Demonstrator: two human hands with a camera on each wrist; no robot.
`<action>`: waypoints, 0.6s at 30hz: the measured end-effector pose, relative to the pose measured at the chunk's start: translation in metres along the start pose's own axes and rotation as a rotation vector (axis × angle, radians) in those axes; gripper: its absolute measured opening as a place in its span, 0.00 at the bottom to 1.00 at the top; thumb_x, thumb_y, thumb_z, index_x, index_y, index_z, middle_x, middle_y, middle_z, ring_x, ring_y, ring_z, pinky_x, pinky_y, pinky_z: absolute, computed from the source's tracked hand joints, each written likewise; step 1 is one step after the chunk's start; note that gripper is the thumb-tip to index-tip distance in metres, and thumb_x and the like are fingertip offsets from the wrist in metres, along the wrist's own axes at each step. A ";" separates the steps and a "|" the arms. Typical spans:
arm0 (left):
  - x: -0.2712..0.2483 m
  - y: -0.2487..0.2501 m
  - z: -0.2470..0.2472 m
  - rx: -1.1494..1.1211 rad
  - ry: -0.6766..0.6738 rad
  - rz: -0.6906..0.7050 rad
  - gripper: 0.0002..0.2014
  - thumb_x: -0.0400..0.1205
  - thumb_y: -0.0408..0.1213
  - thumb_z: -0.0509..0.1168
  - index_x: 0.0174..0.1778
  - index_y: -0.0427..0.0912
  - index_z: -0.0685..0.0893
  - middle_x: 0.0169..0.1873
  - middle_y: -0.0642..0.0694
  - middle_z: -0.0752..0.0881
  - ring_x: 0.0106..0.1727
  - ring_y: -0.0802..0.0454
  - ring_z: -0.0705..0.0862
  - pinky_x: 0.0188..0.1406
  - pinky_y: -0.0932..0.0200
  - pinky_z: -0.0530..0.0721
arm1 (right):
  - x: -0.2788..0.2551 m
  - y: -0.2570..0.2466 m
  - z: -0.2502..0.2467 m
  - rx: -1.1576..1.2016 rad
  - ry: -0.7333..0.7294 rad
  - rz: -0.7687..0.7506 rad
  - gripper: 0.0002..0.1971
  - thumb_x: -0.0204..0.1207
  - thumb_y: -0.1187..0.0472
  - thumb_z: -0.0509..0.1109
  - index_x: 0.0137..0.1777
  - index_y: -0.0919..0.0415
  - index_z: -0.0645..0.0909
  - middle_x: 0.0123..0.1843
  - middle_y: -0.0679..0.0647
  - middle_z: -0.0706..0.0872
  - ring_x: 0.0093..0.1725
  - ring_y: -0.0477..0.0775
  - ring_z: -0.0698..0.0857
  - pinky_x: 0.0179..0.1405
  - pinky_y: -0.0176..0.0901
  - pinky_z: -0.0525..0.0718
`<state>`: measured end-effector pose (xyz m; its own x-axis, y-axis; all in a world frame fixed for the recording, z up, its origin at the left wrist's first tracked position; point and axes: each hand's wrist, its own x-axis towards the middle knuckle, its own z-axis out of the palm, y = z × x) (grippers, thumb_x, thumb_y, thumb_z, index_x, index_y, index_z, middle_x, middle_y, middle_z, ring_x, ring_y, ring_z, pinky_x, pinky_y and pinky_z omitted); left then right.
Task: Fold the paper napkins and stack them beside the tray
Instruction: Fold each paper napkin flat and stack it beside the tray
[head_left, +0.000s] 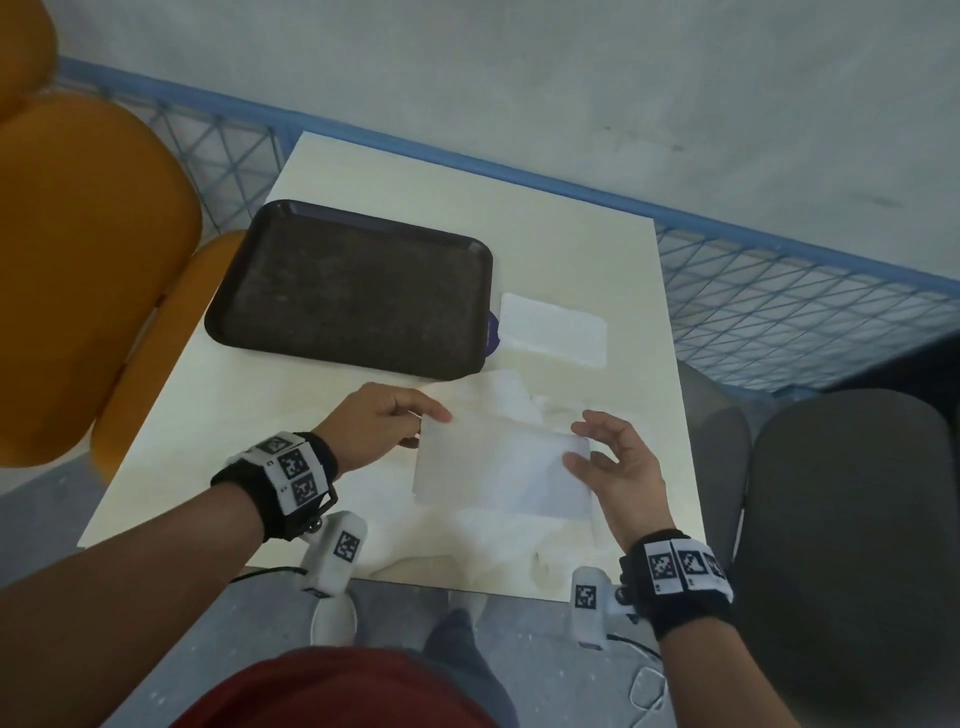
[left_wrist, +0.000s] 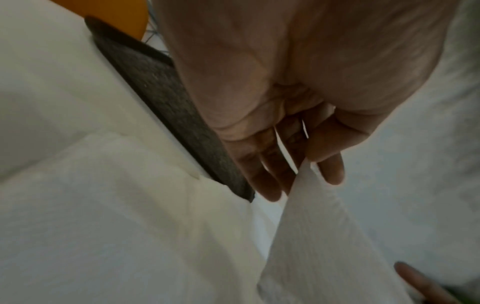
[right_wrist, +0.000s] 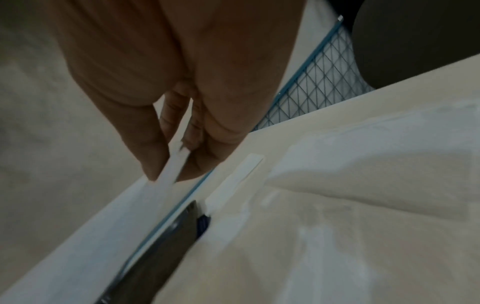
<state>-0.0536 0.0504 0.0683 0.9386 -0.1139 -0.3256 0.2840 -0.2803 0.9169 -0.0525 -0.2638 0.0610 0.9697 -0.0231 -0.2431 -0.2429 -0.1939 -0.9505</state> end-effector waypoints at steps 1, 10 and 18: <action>0.001 -0.009 0.003 0.118 -0.014 -0.004 0.20 0.80 0.25 0.61 0.48 0.55 0.92 0.39 0.56 0.89 0.45 0.55 0.87 0.52 0.63 0.86 | 0.000 0.007 0.001 -0.073 0.001 0.006 0.24 0.73 0.72 0.79 0.63 0.46 0.84 0.59 0.42 0.90 0.42 0.43 0.87 0.45 0.31 0.84; 0.016 -0.059 0.081 0.918 -0.202 0.152 0.27 0.88 0.36 0.54 0.85 0.50 0.60 0.86 0.50 0.58 0.84 0.48 0.59 0.83 0.50 0.62 | 0.006 0.069 0.025 -0.902 -0.167 -0.085 0.28 0.85 0.50 0.67 0.84 0.51 0.69 0.88 0.50 0.64 0.87 0.56 0.61 0.86 0.48 0.57; 0.015 -0.081 0.104 1.188 -0.200 0.225 0.29 0.85 0.33 0.50 0.85 0.46 0.60 0.86 0.47 0.57 0.86 0.45 0.57 0.83 0.48 0.57 | -0.006 0.088 0.064 -1.315 -0.486 -0.079 0.35 0.87 0.36 0.42 0.90 0.50 0.43 0.91 0.44 0.41 0.90 0.50 0.41 0.85 0.73 0.38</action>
<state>-0.0831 -0.0273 -0.0350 0.8673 -0.3872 -0.3128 -0.3339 -0.9186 0.2114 -0.0816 -0.2179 -0.0333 0.8081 0.3157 -0.4972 0.2747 -0.9488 -0.1560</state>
